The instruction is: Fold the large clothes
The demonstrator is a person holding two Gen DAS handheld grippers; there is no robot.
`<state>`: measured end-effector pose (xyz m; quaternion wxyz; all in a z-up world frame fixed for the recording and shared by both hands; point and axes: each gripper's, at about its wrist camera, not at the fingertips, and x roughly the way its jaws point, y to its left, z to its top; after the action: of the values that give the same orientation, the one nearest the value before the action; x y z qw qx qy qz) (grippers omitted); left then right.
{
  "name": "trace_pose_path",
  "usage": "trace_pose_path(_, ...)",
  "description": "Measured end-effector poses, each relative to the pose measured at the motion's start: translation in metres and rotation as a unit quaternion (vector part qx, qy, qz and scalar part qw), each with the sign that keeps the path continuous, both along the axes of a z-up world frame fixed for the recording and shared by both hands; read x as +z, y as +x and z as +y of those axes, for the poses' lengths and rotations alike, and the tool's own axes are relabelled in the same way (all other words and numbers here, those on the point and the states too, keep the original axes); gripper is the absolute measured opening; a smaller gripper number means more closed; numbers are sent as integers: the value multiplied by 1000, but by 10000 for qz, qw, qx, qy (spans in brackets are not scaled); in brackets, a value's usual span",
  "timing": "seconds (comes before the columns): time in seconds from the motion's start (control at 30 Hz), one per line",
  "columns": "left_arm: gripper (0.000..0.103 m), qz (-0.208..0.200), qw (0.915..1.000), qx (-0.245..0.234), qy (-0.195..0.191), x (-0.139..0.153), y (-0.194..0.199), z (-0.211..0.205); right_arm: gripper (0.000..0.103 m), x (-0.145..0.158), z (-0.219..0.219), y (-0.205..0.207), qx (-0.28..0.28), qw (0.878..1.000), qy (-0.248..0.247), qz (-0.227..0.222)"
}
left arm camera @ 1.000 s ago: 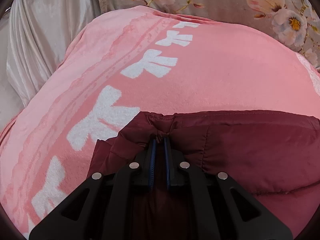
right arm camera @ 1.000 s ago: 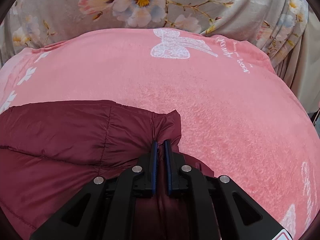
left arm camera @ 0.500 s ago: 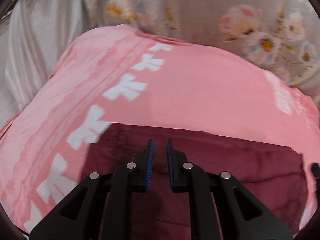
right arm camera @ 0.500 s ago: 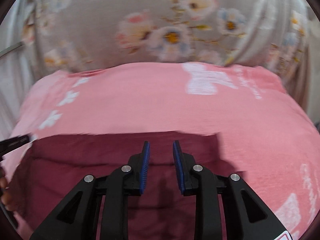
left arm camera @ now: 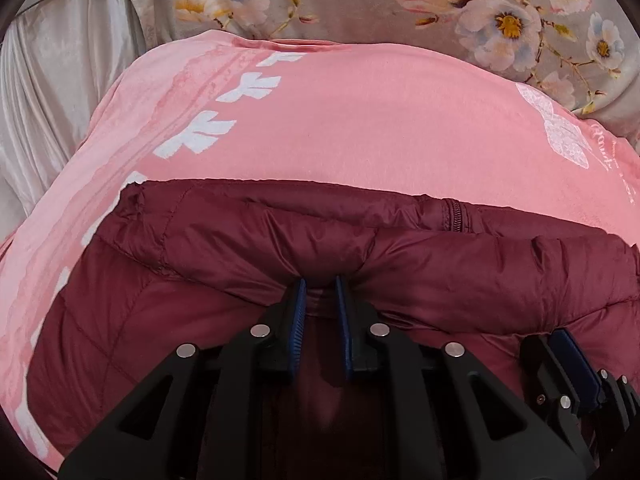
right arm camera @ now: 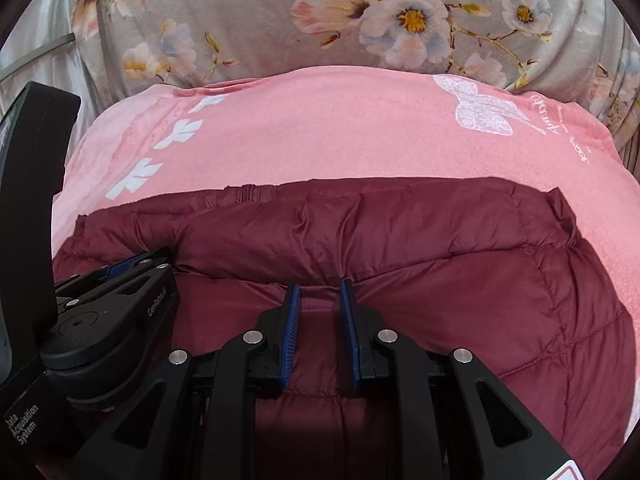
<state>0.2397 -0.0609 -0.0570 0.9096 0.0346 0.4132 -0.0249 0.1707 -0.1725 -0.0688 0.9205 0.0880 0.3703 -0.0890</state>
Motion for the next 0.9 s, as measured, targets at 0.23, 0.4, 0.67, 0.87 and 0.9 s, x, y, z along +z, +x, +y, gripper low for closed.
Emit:
trace_pose_path(0.23, 14, -193, 9998, -1, 92, -9, -3, -2, 19, -8, 6, 3, 7, 9997, -236, 35)
trace_pose_path(0.4, 14, -206, 9997, -3, 88, -9, -3, -2, 19, -10, 6, 4, 7, 9997, -246, 46)
trace_pose_path(0.67, 14, -217, 9997, -6, 71, -9, -2, -1, 19, -9, 7, 4, 4, 9997, -247, 47)
trace_pose_path(0.87, 14, -224, 9997, -8, 60, -9, -2, 0, 19, -9, 6, 4, 3, 9997, -248, 49)
trace_pose_path(0.9, 14, -225, 9997, -8, 58, -9, -2, 0, 19, -9, 6, 5, 3, 9997, -249, 49)
